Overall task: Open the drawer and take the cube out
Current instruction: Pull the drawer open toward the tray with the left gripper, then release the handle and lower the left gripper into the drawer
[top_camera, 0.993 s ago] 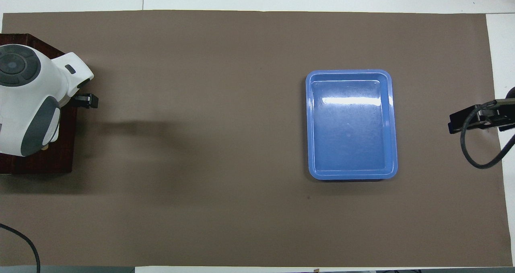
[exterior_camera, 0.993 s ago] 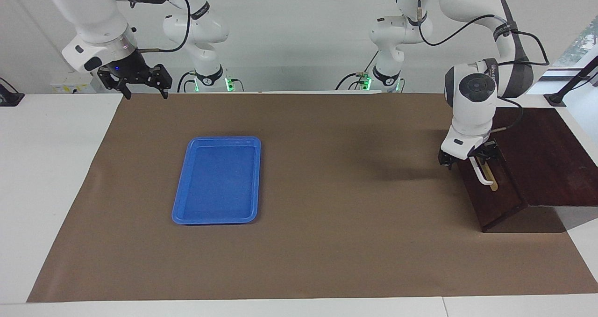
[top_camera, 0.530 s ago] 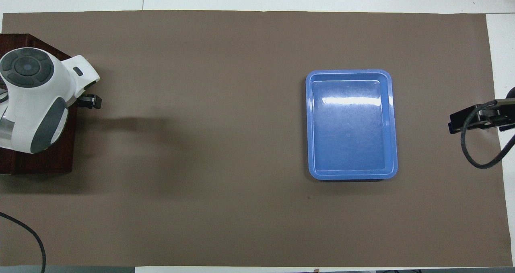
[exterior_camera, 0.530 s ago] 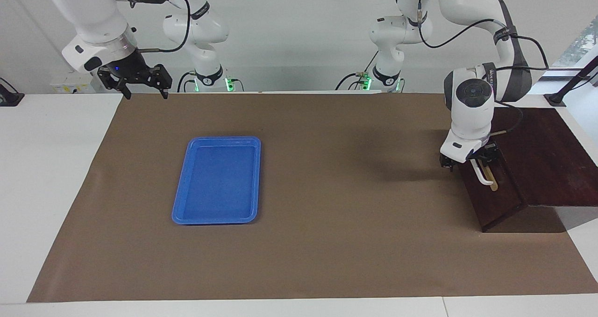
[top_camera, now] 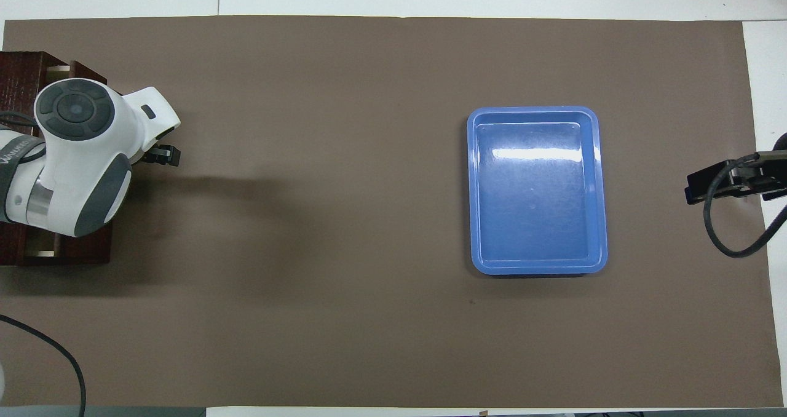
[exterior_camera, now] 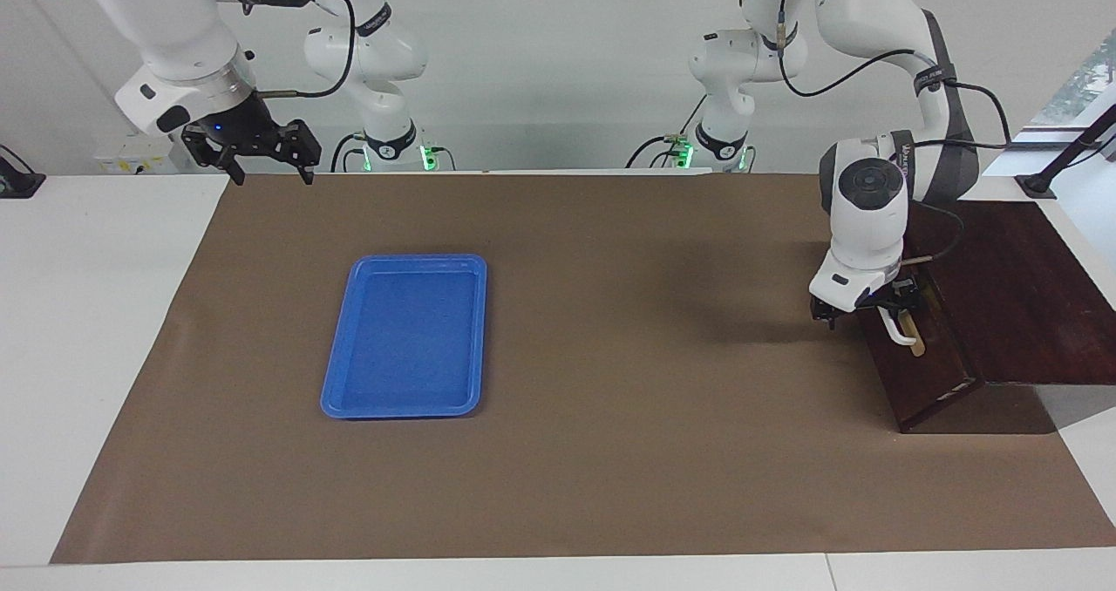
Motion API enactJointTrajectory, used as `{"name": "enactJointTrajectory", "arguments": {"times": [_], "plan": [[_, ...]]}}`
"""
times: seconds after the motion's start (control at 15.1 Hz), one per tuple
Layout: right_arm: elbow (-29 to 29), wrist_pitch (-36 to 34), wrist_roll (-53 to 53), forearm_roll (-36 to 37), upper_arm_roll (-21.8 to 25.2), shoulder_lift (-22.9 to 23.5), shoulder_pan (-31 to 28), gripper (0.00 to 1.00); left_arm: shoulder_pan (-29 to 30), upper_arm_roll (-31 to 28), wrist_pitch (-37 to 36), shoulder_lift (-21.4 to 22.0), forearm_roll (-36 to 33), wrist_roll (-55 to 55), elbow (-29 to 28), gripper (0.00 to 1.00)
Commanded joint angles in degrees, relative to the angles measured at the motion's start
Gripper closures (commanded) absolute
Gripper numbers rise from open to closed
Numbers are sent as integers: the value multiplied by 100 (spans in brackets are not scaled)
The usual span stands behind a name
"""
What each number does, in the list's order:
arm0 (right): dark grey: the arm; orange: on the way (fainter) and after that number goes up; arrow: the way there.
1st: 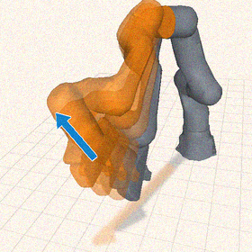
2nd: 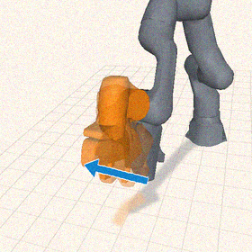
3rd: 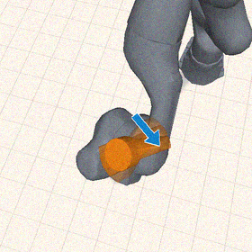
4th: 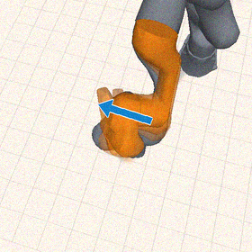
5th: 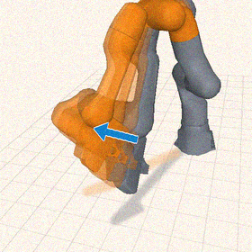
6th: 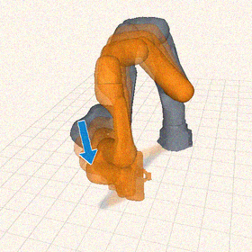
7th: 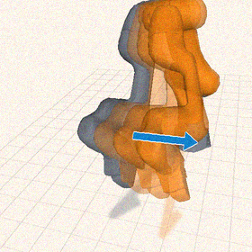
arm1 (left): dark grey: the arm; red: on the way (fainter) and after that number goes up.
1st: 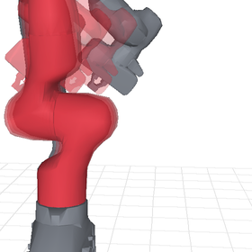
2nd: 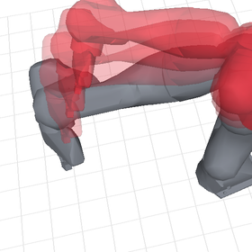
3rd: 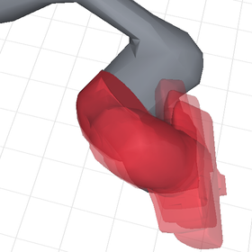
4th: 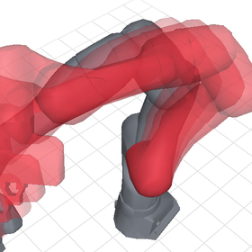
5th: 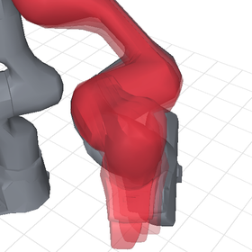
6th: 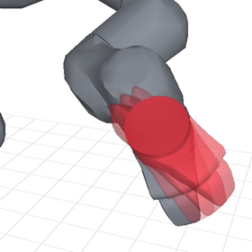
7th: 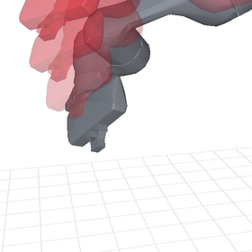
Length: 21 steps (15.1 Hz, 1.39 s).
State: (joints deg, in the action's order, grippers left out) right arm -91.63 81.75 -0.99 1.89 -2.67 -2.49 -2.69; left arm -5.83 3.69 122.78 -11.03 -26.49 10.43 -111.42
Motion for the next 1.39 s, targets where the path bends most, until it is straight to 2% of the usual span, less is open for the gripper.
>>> {"name": "enactJointTrajectory", "arguments": {"times": [0.0,0.4,0.53,0.86,0.99,1.13,1.32], "plan": [[-127,52,-112,4,-58,-112,-109,0,-436,0,-122,57,495,91,-126,0],[-135,52,-112,4,-58,-120,-118,0,-665,0,-368,57,566,108,-12,0],[-127,52,-112,4,-58,-120,-118,0,-674,0,-788,39,627,73,356,0],[-127,43,-112,4,-58,-120,-118,0,-674,-18,-2213,30,1759,125,1832,0],[-127,52,-112,4,-58,-120,-118,0,-613,-44,-2564,135,1911,204,2044,0],[-127,52,-112,4,-58,-120,-118,0,-499,-79,-2819,320,2007,642,2168,0],[-127,52,-112,4,-58,-120,-118,0,-183,-79,-2917,513,2078,2176,2081,0]]}}
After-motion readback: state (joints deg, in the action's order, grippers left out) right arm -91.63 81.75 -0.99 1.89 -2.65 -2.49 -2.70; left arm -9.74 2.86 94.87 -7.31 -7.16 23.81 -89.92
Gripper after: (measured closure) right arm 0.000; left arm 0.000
